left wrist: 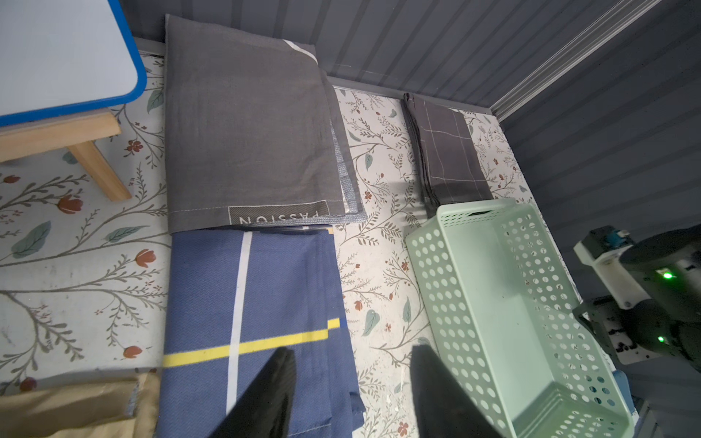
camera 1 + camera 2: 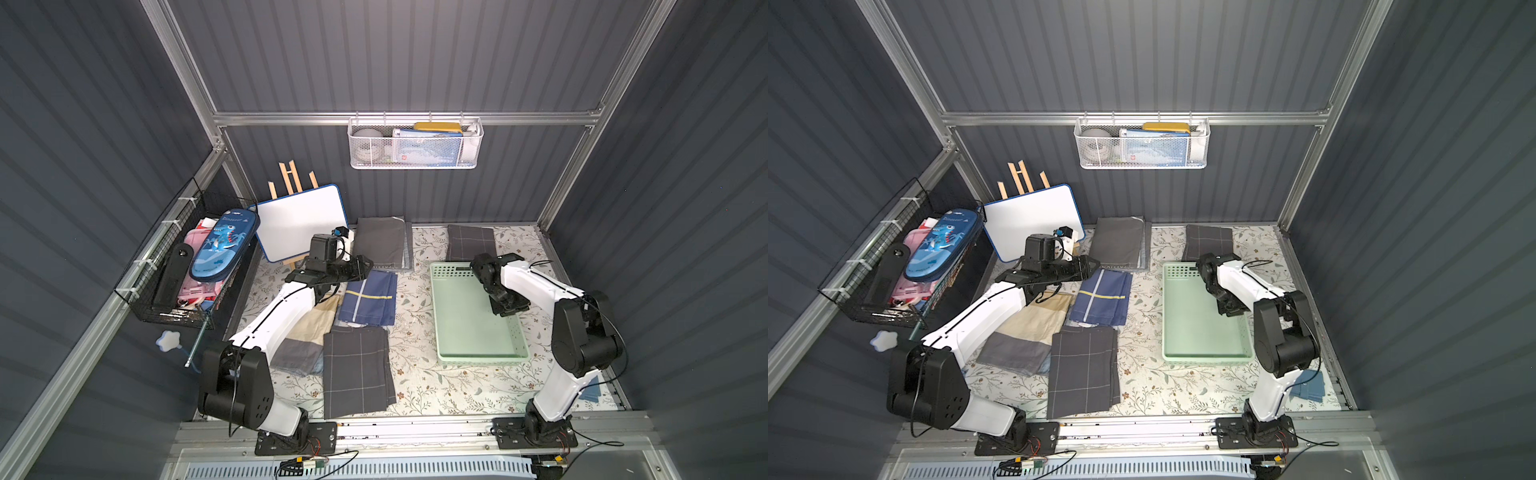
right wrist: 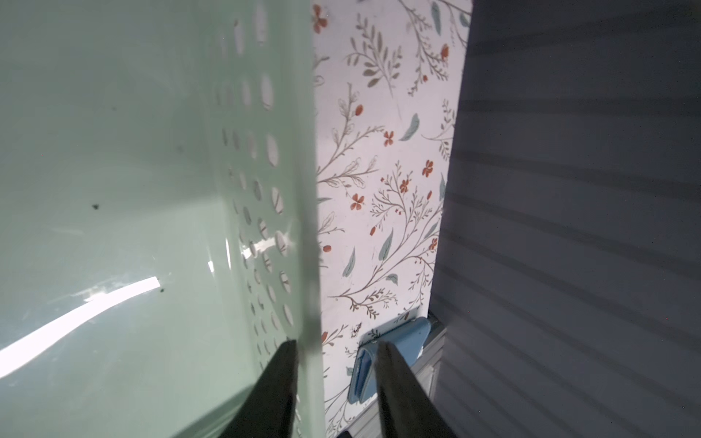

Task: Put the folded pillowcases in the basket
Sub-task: Move the basket to the center of the board, then move the pillowcase to the center of the board.

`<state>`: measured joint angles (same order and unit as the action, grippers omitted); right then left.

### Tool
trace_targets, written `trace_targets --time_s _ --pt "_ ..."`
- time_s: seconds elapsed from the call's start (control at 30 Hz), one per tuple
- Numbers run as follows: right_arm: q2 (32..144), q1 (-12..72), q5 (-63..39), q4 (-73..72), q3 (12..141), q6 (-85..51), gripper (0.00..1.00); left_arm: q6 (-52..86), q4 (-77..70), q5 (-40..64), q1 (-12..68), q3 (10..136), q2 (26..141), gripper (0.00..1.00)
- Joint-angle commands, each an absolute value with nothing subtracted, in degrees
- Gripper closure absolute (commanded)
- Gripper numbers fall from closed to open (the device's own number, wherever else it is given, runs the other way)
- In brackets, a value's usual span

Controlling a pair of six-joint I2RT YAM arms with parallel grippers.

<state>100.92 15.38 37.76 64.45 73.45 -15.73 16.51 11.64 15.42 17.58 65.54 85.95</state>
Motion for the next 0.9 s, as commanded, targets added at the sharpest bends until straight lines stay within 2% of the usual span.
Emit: trace_targets --time_s 0.0,0.07,0.17,0.3,0.47,0.63,0.73,0.87 --pt "99.87 15.47 42.13 65.25 73.08 -17.19 0.54 16.36 11.08 15.67 17.62 66.05 86.83 0.45" --pt "98.46 15.71 41.74 65.72 73.86 -18.63 0.54 17.09 11.24 13.52 17.67 65.94 87.56 0.44" --pt "92.02 19.82 34.88 65.26 74.5 -20.48 0.54 19.07 13.26 9.15 17.67 66.98 89.84 0.44" --pt "84.17 33.75 25.16 63.81 75.03 -25.25 0.54 22.05 15.38 3.59 17.51 68.38 91.79 0.45" --pt "81.21 49.71 11.39 58.14 73.19 -34.39 0.53 24.0 15.68 2.15 15.43 68.54 88.73 0.44" --pt "86.41 62.51 0.67 46.28 70.0 -42.83 0.47 28.17 20.7 1.92 14.43 67.73 87.29 0.44" --pt "93.96 65.46 -4.43 41.33 71.85 -43.35 0.46 28.91 20.26 0.79 11.74 65.1 84.96 0.43" --pt "105.82 65.97 -6.14 41.44 79.71 -41.23 0.46 28.06 17.49 7.37 5.49 61.71 81.53 0.43"
